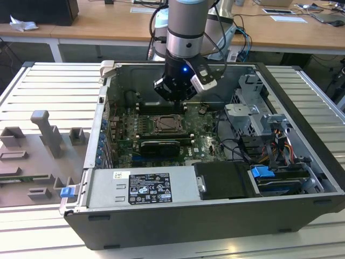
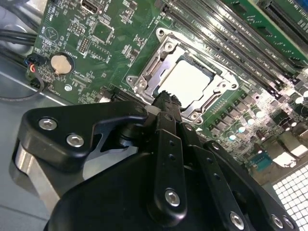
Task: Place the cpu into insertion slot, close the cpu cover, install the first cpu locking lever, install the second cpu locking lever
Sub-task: 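Install the second cpu locking lever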
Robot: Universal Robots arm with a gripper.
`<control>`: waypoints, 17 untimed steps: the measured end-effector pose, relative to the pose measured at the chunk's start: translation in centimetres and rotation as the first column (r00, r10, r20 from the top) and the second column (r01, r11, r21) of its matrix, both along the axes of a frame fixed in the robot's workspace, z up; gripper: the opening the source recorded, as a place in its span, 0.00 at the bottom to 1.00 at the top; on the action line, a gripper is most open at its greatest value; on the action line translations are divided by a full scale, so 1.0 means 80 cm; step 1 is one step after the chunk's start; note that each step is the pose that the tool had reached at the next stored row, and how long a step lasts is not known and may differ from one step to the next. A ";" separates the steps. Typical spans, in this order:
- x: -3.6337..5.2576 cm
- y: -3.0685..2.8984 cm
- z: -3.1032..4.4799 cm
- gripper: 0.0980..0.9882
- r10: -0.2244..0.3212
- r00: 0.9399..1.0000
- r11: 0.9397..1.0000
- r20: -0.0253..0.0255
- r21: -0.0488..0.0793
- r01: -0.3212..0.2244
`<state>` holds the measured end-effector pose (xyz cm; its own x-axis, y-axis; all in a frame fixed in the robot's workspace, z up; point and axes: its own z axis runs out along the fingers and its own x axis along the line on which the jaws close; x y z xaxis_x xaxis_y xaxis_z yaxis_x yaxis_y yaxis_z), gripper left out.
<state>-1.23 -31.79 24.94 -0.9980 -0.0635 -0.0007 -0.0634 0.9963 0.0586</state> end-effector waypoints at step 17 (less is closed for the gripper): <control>0.000 -0.0371 -0.0055 0.01 0.000 1.000 1.000 -0.008 0.012 0.000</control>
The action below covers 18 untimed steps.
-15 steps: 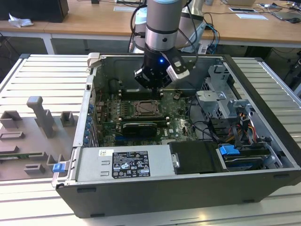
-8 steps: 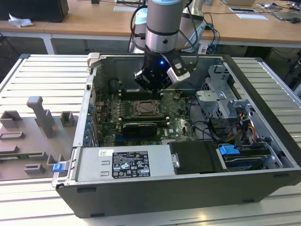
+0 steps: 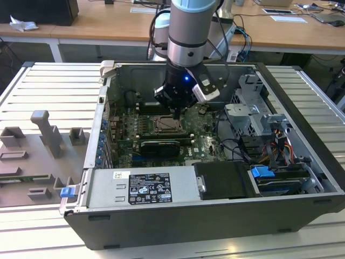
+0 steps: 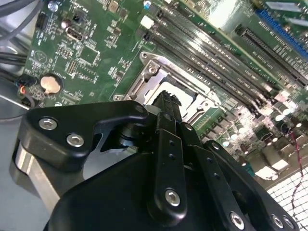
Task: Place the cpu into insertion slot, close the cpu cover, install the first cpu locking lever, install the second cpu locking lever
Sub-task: 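Install the second cpu locking lever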
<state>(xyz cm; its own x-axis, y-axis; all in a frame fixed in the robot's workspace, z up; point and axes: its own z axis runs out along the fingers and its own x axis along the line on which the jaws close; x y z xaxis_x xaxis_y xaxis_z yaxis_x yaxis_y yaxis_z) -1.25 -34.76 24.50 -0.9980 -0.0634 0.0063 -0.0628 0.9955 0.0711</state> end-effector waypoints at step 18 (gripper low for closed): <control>-0.040 -0.0314 -0.0122 0.01 0.000 1.000 1.000 -0.001 0.025 0.000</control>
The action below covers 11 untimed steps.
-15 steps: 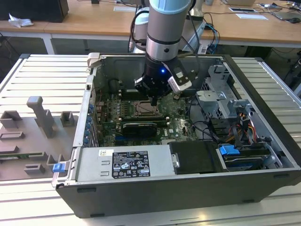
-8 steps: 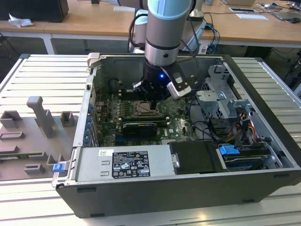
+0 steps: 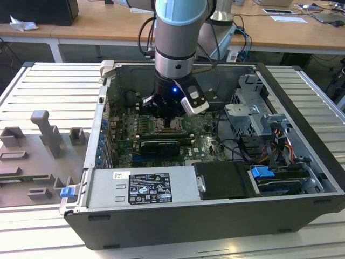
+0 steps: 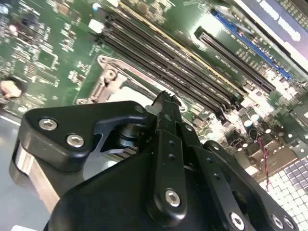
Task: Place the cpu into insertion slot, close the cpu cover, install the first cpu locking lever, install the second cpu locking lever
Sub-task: 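Install the second cpu locking lever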
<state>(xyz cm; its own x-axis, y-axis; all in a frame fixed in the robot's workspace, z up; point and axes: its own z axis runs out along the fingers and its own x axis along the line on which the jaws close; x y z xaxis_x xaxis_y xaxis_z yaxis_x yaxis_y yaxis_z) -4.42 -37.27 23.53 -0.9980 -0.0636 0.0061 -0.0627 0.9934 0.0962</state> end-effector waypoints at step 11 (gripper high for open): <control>-0.015 -0.0074 -0.0191 0.01 0.000 1.000 0.999 0.000 0.039 0.000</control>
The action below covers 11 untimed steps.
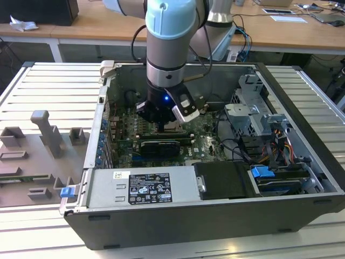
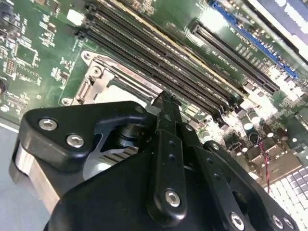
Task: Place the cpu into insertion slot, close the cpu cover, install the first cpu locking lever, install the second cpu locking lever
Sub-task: 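Install the second cpu locking lever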
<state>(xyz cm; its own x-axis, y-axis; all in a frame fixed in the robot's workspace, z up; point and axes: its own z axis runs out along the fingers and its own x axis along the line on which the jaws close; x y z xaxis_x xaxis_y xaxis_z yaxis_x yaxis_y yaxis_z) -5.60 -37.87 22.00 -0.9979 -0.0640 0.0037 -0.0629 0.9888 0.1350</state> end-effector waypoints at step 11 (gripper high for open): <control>-0.011 -0.0250 -0.0027 0.01 0.000 1.000 0.997 0.000 0.081 0.000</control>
<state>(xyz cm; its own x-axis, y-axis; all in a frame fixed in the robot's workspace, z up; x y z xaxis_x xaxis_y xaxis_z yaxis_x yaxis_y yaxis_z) -6.46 -39.87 21.78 -0.9980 -0.0639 -0.0015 -0.0628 0.9746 0.2150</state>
